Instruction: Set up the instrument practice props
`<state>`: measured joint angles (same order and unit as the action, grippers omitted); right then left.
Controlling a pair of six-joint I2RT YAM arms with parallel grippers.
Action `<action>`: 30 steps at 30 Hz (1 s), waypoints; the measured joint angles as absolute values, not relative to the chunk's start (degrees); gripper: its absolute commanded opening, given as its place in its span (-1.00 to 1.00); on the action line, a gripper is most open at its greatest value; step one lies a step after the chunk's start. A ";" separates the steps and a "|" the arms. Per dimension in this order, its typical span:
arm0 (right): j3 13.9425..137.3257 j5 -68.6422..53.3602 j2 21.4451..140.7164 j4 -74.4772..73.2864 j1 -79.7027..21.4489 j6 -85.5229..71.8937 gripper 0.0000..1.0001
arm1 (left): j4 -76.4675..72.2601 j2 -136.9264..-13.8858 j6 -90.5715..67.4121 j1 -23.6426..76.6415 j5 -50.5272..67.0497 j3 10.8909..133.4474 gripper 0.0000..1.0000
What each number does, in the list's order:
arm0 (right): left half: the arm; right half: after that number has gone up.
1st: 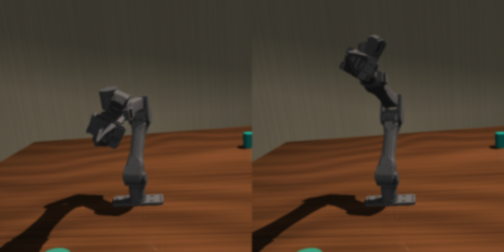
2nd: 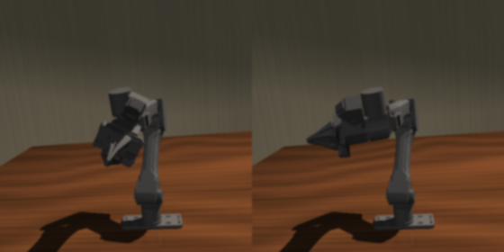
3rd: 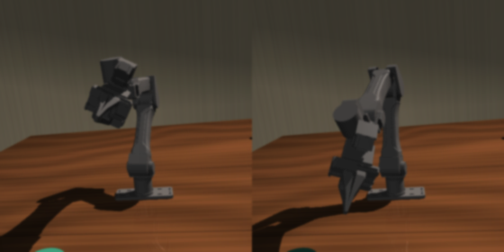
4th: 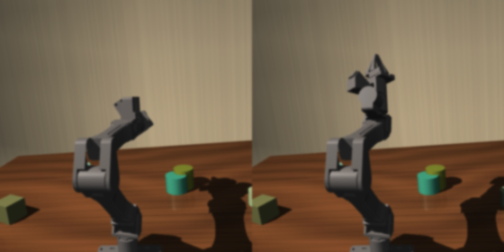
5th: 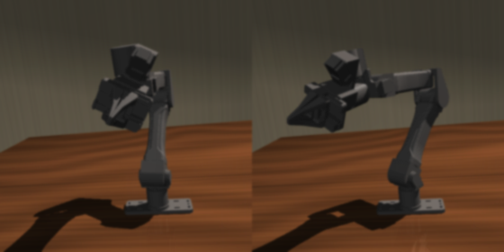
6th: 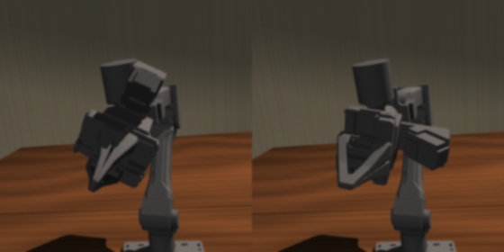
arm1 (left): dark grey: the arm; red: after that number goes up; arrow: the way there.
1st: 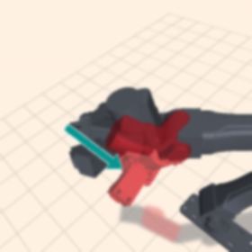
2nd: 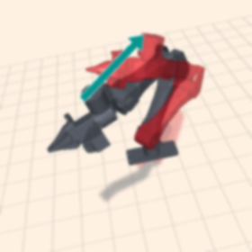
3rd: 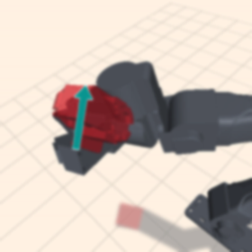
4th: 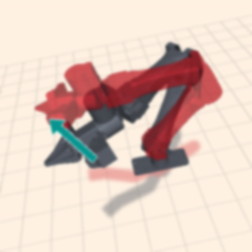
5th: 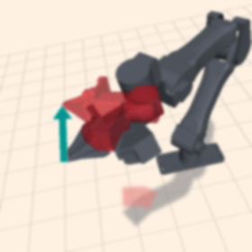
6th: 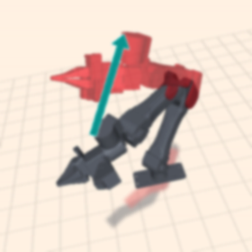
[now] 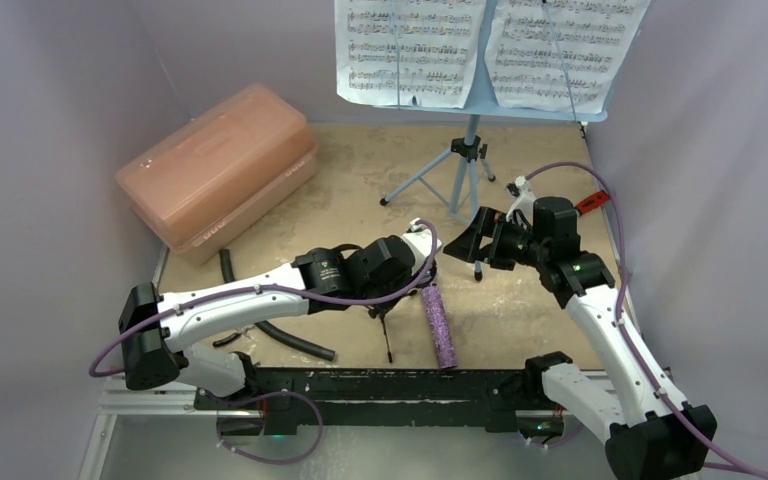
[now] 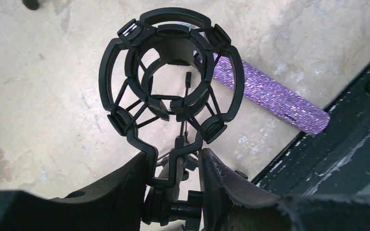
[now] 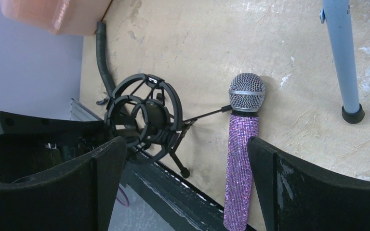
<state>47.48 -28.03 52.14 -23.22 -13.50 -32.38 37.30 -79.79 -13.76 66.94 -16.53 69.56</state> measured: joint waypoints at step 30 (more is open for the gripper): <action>50.89 -26.50 56.69 -27.00 -13.50 -22.98 0.96 | 40.99 -68.55 -8.32 61.49 -23.81 66.13 -0.06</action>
